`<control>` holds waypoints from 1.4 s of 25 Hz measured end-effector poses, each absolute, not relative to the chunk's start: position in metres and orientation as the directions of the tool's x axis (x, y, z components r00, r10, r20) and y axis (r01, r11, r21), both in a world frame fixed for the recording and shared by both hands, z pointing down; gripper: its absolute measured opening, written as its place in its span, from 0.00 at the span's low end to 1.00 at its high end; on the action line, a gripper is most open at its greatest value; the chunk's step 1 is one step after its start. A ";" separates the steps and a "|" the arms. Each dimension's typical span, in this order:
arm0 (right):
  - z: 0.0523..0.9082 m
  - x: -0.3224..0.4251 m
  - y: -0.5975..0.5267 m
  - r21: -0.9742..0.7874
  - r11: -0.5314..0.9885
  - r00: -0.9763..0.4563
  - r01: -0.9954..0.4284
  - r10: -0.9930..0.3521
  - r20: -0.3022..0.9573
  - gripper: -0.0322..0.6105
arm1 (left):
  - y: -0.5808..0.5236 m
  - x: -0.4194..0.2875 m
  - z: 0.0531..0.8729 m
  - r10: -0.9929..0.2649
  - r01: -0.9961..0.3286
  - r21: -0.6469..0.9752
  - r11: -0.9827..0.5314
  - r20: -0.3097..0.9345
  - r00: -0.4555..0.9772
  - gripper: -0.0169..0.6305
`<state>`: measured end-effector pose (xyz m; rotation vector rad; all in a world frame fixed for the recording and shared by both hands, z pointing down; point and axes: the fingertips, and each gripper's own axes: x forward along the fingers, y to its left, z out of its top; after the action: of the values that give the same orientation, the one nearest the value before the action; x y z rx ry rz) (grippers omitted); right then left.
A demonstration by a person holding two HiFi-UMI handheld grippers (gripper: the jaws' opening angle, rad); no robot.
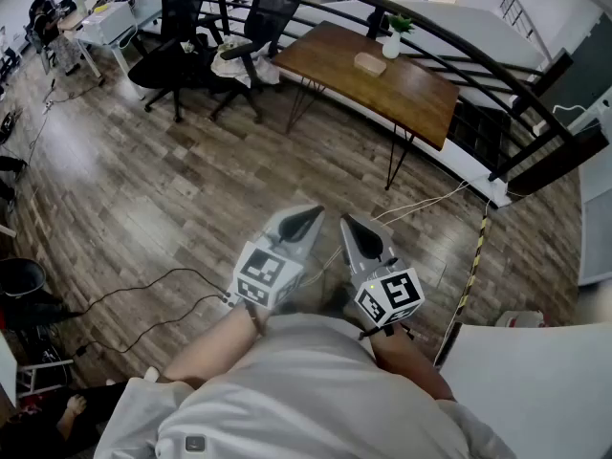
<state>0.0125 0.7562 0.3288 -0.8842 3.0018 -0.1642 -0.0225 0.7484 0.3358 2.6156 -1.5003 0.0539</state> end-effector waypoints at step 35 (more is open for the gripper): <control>0.339 0.174 0.484 -0.133 0.899 -0.906 -0.418 -0.423 -0.008 0.06 | 0.477 0.126 0.351 -0.887 -0.896 0.097 -0.432 0.133 0.442 0.03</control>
<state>0.1736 0.4845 0.3387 -0.6706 3.0253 -0.1991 0.1258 0.4769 0.3509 2.5345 -1.5798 0.0927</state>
